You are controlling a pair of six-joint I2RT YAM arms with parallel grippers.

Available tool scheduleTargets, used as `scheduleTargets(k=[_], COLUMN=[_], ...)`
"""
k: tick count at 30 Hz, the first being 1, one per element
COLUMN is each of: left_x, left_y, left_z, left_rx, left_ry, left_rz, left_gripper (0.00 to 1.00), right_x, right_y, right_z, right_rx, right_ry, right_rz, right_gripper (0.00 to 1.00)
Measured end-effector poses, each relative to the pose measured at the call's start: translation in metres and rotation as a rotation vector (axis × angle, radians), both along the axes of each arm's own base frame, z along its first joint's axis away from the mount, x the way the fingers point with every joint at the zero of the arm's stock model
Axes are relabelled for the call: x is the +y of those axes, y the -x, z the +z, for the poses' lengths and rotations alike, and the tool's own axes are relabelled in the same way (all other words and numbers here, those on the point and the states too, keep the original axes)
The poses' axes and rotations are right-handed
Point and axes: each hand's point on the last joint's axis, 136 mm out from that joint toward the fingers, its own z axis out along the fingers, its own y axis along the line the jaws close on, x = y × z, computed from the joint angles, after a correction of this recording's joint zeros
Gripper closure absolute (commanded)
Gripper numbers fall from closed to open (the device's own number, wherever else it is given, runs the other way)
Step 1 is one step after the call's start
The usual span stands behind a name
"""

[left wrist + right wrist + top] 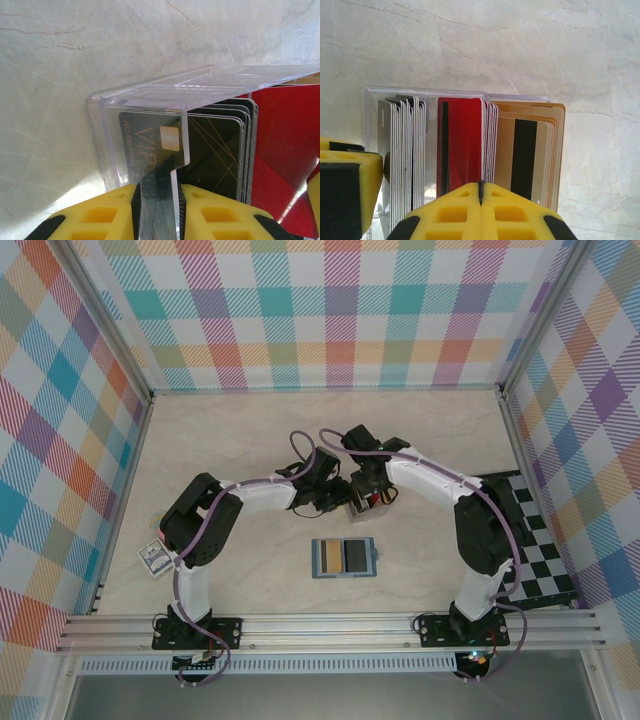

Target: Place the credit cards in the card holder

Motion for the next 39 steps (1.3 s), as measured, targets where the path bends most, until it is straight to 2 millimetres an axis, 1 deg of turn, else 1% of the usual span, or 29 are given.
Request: scheduleTargets(k=[6, 12, 15, 21, 26, 32, 35, 39], left_x=[0.001, 0.002, 0.003, 0.003, 0.002, 0.003, 0.003, 0.003], left_y=[0.001, 0.002, 0.002, 0.002, 0.002, 0.002, 0.002, 0.002], left_z=[0.000, 0.000, 0.000, 0.000, 0.000, 0.000, 0.000, 0.000], left_rx=[0.000, 0.003, 0.003, 0.004, 0.006, 0.006, 0.006, 0.006], left_ry=[0.000, -0.001, 0.000, 0.001, 0.002, 0.003, 0.003, 0.002], left_rz=[0.000, 0.001, 0.002, 0.001, 0.000, 0.000, 0.000, 0.000], left_gripper=[0.74, 0.74, 0.74, 0.74, 0.74, 0.74, 0.74, 0.74], right_x=[0.003, 0.012, 0.015, 0.019, 0.023, 0.025, 0.025, 0.025], right_y=[0.004, 0.010, 0.012, 0.015, 0.016, 0.017, 0.018, 0.019], right_z=[0.007, 0.011, 0.008, -0.009, -0.009, -0.016, -0.023, -0.023], right_rx=[0.017, 0.058, 0.082, 0.135, 0.145, 0.175, 0.192, 0.193], right_ry=[-0.056, -0.157, -0.183, -0.184, -0.210, -0.226, -0.219, -0.218], right_rz=[-0.009, -0.016, -0.024, -0.034, -0.042, -0.050, -0.054, -0.055], right_gripper=[1.00, 0.99, 0.98, 0.95, 0.89, 0.86, 0.87, 0.89])
